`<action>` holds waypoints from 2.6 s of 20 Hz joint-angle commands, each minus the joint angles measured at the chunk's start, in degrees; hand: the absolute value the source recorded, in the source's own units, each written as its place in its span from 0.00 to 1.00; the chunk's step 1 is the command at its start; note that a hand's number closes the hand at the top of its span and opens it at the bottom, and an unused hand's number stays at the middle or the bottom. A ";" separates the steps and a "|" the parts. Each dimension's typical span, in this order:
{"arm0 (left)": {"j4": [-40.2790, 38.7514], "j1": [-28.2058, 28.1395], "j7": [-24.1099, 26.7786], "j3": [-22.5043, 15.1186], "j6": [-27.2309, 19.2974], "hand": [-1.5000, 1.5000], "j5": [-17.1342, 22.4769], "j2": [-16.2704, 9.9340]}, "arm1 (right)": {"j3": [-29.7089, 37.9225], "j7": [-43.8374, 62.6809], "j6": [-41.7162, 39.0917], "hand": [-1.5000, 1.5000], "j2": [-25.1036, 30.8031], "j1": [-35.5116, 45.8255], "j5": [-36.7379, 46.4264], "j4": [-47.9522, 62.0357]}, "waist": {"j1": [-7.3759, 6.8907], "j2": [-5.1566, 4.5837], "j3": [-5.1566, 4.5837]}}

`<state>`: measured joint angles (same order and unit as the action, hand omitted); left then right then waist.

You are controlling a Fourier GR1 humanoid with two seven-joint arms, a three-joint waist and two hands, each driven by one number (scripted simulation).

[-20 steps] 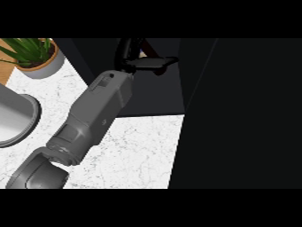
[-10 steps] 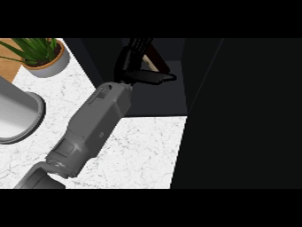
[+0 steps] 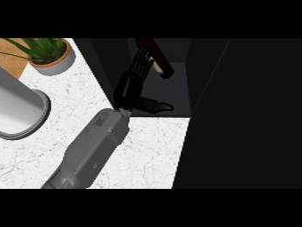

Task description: Pick up the wine, place it into the cabinet and close the cabinet

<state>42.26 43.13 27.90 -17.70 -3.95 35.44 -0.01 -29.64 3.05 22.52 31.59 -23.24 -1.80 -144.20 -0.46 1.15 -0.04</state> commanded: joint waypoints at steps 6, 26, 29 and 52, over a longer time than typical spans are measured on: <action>21.82 -18.18 -4.29 -6.18 -3.21 0.00 -1.92 -3.19 | 1.08 1.38 -1.13 0.00 2.74 -7.34 -2.99 -12.58 | 0.17 -0.08 0.10; 46.27 -40.75 -5.12 -1.49 3.68 0.00 2.46 -16.66 | -3.49 1.26 -12.24 0.00 10.22 -5.78 -4.85 -12.21 | 0.65 -0.68 0.03; 43.20 -42.69 -0.93 0.17 7.27 0.00 2.25 -17.96 | -8.00 0.66 -17.49 1.00 12.63 -3.15 -4.19 -11.38 | 0.30 -0.94 -0.09; 44.30 -46.81 -4.48 13.76 19.24 0.00 9.99 -29.82 | -18.55 9.59 -16.03 1.00 0.56 11.32 -0.11 -7.73 | -0.55 -1.18 -0.26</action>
<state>86.91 -3.99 23.89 -4.21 14.27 45.38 -29.43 -40.30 5.52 3.63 40.09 -16.38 -1.80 -143.87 -0.66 0.06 -0.26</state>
